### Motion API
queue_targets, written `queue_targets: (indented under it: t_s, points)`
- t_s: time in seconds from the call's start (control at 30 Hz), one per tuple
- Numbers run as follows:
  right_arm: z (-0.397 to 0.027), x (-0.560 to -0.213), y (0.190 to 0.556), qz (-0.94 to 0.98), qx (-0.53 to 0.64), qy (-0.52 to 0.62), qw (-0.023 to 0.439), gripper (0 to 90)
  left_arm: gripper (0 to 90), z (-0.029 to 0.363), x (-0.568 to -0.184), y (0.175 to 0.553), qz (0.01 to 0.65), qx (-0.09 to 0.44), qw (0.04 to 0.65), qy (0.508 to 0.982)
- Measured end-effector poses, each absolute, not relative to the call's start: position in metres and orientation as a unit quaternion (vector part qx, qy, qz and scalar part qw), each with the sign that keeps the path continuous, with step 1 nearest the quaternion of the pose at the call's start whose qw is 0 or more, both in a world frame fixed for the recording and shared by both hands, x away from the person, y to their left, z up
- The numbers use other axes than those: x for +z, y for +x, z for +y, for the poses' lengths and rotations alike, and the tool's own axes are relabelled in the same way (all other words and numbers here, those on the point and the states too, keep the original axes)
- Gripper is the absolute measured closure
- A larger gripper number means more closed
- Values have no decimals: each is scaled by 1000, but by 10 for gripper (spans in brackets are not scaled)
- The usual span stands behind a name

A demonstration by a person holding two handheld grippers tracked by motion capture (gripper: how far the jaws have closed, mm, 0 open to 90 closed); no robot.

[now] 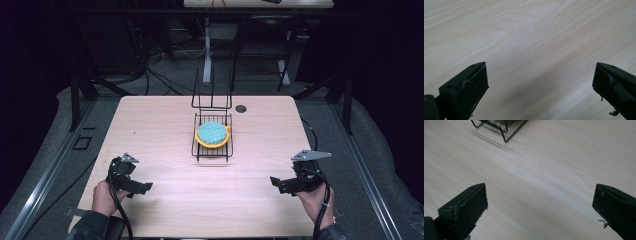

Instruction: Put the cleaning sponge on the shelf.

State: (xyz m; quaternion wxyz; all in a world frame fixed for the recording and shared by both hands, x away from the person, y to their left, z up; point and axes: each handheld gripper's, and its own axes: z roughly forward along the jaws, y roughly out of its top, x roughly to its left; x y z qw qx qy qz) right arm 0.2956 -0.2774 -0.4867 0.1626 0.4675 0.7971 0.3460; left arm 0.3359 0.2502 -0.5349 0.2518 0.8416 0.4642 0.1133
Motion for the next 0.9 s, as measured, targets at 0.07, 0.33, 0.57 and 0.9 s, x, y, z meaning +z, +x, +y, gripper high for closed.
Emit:
queue_targets:
  t_s: [0.07, 0.33, 0.57, 0.9]
  points:
    - [-284, -496, 291, 797, 333, 479, 158, 0, 0, 250, -535, 336, 464, 113, 252, 842]
    - [-304, -516, 280, 798, 287, 505, 161, 0, 0, 249, -535, 337, 460, 111, 250, 845]
    - [-307, -526, 284, 803, 270, 512, 142, 0, 0, 247, -536, 339, 457, 111, 249, 847]
    - [-310, -525, 284, 801, 276, 512, 140, 0, 0, 245, -536, 340, 456, 112, 253, 846]
